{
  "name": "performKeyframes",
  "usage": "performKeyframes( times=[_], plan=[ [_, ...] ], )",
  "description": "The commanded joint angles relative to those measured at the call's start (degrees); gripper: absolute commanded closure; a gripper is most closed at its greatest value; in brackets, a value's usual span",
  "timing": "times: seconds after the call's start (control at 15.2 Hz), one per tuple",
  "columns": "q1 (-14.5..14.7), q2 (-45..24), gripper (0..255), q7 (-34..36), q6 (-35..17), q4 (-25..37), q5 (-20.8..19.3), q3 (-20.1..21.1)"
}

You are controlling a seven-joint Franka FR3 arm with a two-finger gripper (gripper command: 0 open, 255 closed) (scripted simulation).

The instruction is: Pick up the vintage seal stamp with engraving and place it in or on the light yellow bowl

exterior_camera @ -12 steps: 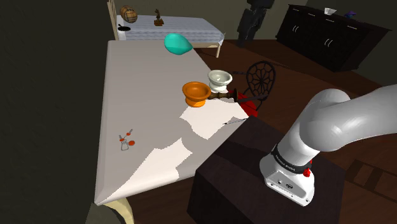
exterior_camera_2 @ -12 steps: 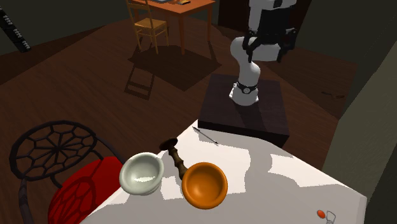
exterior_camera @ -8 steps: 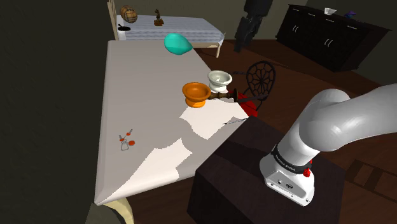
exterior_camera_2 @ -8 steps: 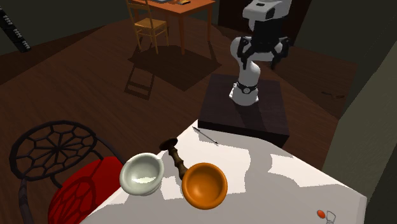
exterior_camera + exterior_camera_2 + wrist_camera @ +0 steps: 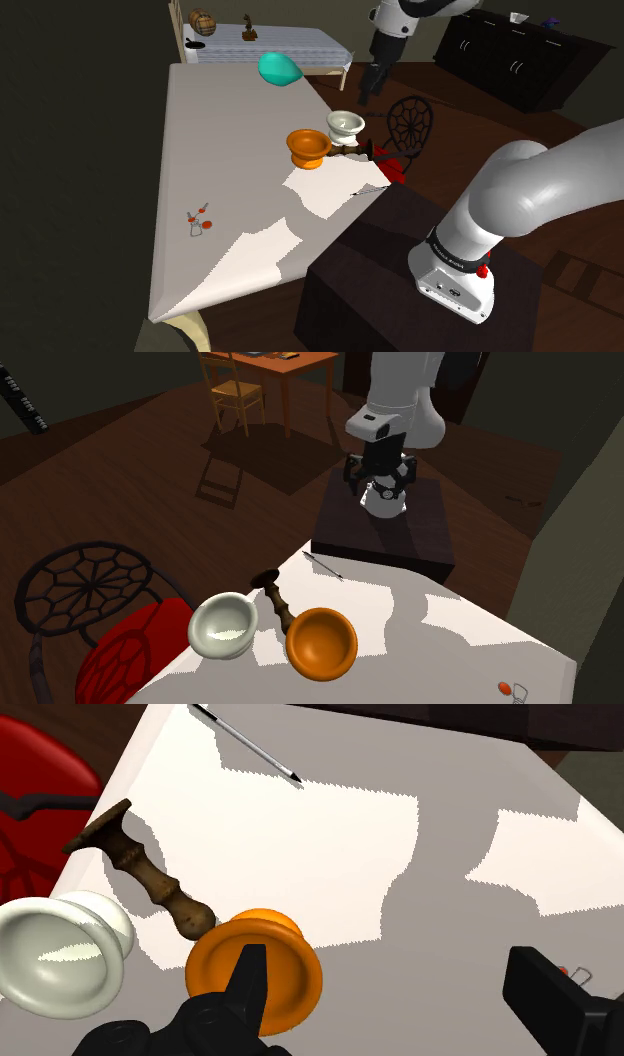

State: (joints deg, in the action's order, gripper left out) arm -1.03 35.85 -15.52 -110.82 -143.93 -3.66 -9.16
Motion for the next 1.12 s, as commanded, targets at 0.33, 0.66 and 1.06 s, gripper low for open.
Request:
performKeyframes(
  times=[0.33, 0.66, 1.06],
  plan=[
    [-1.25, -10.91, 0, -5.24, -13.88, -2.49, -1.91, -4.83],
    [-1.48, -21.04, 0, -9.67, -23.34, -1.57, -1.28, -8.28],
    [-1.50, -34.89, 0, -17.12, -33.20, 2.32, 3.62, -11.52]
  ],
)
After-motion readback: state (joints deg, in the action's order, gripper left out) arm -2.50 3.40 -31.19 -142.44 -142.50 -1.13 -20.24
